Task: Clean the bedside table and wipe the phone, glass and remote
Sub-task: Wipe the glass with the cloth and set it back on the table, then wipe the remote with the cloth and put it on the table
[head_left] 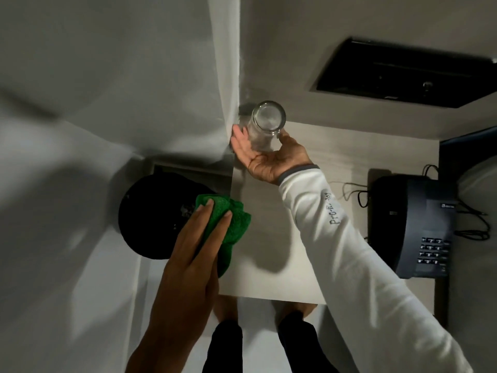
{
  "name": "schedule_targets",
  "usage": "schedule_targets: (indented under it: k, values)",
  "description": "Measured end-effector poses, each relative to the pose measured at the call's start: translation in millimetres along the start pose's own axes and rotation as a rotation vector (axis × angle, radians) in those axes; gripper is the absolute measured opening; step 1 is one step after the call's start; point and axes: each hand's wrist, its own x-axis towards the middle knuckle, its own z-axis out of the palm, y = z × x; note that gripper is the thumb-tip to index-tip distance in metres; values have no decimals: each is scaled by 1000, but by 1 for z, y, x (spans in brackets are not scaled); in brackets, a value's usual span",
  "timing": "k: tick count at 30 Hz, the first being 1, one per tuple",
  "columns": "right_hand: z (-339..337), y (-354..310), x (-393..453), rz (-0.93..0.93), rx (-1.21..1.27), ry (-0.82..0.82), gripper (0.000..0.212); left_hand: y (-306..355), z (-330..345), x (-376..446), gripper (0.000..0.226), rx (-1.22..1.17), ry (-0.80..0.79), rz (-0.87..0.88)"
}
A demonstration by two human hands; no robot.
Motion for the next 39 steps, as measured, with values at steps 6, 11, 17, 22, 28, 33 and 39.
schedule_targets:
  k: [6, 11, 17, 22, 28, 33, 39]
  values:
    - [8, -5, 7, -6, -235, 106, 65, 11, 6, 12, 49, 46, -27, 37]
    - [3, -7, 5, -65, -443, 161, 85, 20, 4, 18, 56, 67, -24, 53]
    - [-81, -9, -68, -1304, -1814, 555, 53, 50, -5, 25, 46, 111, -49, 201]
    - [-141, -26, -146, -1677, -1961, 1000, 71, 112, 3, 43, 54, 191, -115, 401]
    - [-186, -47, -257, -1721, -1640, 1347, 74, 223, 38, 51, 51, 267, -143, 801]
    - [-265, -60, -357, -1716, -1215, 1603, 78, 329, 100, 21, 44, 214, -199, 1159]
    - [-373, -57, -438, -1573, -761, 1912, 75, 419, 171, -50, 44, 128, -324, 1374]
